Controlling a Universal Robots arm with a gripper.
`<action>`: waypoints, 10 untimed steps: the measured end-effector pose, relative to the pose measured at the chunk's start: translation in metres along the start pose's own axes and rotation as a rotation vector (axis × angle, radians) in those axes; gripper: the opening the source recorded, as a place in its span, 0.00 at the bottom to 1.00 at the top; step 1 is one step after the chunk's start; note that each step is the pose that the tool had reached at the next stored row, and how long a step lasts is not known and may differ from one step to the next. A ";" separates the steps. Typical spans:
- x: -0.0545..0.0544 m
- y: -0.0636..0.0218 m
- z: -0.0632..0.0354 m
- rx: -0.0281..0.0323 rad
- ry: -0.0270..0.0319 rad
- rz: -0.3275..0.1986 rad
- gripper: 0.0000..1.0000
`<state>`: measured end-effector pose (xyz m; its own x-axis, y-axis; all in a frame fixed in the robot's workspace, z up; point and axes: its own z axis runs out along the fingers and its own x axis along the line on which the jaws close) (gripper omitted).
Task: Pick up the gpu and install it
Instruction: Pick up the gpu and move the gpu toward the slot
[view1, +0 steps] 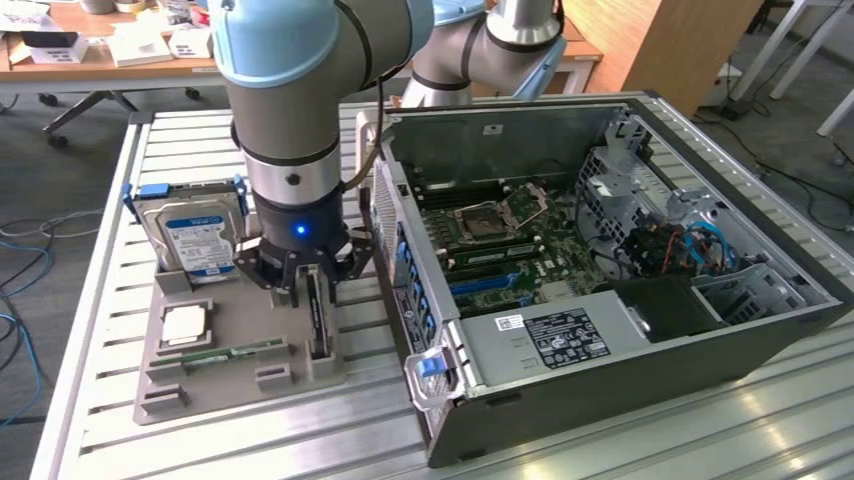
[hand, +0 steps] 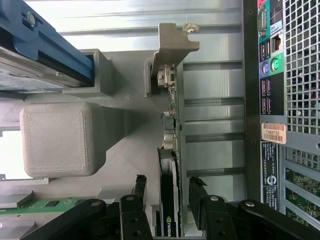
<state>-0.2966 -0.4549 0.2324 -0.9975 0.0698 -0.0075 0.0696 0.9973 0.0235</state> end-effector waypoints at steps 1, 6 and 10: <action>0.000 0.0000 0.0002 -0.0001 -0.0001 0.000 0.47; 0.000 0.0004 0.0015 -0.0001 -0.0001 0.000 0.47; 0.000 0.0005 0.0017 -0.0001 -0.0001 0.000 0.47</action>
<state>-0.2967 -0.4543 0.2307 -0.9975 0.0697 -0.0076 0.0695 0.9973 0.0236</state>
